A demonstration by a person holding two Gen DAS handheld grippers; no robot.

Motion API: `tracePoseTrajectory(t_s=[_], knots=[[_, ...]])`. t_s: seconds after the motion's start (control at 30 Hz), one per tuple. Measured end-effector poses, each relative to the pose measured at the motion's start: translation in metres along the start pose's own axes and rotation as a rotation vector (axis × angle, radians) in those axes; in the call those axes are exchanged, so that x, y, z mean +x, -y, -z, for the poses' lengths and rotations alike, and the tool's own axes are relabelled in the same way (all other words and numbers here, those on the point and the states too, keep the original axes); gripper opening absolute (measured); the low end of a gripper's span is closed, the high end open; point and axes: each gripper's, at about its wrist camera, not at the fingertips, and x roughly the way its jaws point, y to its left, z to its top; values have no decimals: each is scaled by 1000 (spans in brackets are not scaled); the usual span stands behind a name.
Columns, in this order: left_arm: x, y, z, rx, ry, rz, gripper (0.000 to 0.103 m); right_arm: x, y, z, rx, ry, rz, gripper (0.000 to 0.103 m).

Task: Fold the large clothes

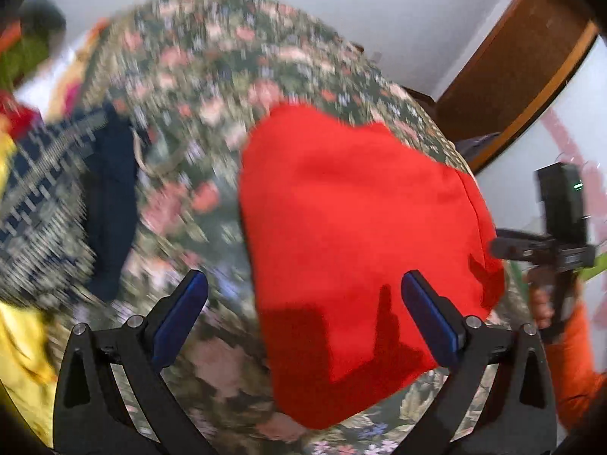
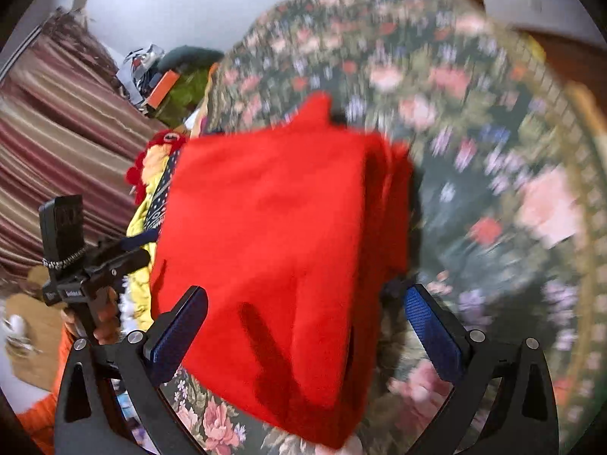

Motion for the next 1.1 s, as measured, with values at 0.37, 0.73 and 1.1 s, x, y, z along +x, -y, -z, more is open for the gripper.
tracePoseTrajectory(t_s=[0.37, 0.73, 1.1], knots=[[67, -33, -27, -268, -86, 246, 99, 64, 11, -39, 86, -77, -197, 103], [67, -25, -35, -231, -42, 283, 51, 73, -2, -52, 119, -25, -173, 41], [-57, 7, -57, -16, 176, 186, 41, 23, -102, -68, -26, 89, -190, 27]])
